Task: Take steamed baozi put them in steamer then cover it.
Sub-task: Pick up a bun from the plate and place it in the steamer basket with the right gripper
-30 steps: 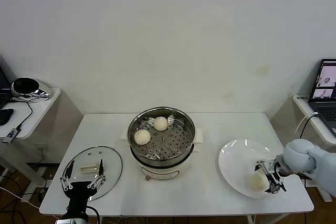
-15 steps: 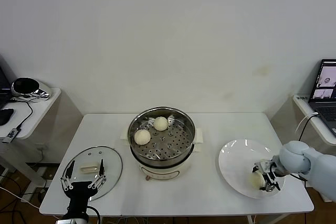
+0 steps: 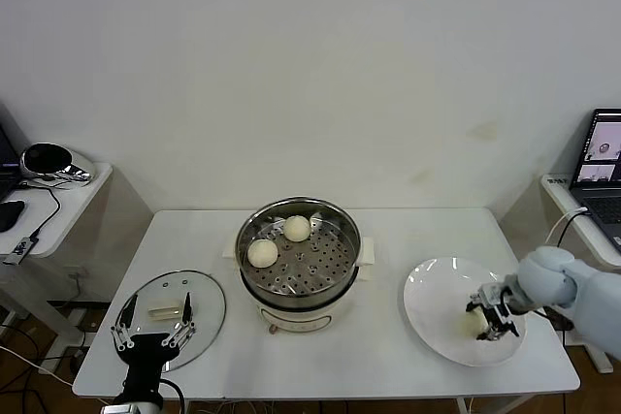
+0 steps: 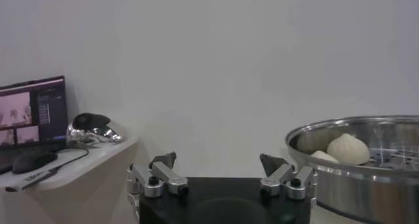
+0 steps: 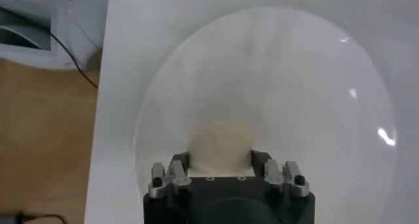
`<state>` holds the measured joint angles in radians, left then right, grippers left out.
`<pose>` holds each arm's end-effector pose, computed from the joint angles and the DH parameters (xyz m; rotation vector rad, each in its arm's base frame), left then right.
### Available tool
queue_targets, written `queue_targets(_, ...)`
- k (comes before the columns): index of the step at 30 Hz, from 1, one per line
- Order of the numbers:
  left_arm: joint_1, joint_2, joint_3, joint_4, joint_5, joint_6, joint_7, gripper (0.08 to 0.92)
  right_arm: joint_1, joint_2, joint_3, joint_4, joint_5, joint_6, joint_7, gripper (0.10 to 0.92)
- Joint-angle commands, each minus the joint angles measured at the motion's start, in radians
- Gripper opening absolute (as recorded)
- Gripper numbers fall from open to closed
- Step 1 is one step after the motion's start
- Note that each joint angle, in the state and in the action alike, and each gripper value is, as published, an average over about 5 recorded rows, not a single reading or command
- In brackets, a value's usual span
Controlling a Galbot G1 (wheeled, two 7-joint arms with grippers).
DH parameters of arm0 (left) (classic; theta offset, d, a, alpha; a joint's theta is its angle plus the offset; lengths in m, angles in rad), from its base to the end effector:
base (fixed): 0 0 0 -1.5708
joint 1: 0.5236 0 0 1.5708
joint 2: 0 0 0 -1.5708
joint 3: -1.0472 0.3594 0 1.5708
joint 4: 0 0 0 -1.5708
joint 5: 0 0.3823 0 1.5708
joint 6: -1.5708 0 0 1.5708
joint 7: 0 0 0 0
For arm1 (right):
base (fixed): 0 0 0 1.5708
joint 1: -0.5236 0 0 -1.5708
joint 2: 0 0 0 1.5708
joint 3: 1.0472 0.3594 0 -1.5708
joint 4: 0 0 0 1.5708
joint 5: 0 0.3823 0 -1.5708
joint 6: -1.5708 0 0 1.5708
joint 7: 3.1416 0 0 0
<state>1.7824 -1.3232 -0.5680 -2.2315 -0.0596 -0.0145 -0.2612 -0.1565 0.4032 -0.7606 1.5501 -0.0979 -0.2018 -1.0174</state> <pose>0.1447 0.0436 -0.2896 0.2114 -3.0873 -0.2540 0.4422 -0.1940 -0.2187 1.2925 -1.3393 1.3976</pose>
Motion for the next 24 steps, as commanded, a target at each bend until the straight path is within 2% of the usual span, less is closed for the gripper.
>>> queue_targets(1,-0.001,0.004,-0.002,0.0,-0.006,-0.001,0.0,0.823,0.349,0.028,-0.086,-0.013,0.172,0.008,-0.067,0.601)
queue_targets(6,-0.003,0.007,-0.005,-0.002,-0.012,-0.002,0.0,0.823,0.612,0.114,-0.22,-0.055,0.25,0.025,-0.089,0.602)
queue_targets(12,-0.005,0.007,-0.01,-0.004,-0.015,-0.005,-0.001,0.823,0.84,0.317,-0.377,-0.091,0.309,0.066,-0.062,0.603)
queue_targets(18,-0.005,0.007,-0.018,-0.008,-0.015,-0.009,-0.003,0.823,0.883,0.512,-0.458,-0.067,0.359,0.131,-0.009,0.61)
queue_targets(24,-0.01,0.006,-0.027,-0.017,-0.016,-0.007,-0.003,0.823,0.849,0.706,-0.51,-0.128,0.325,0.288,0.019,0.611)
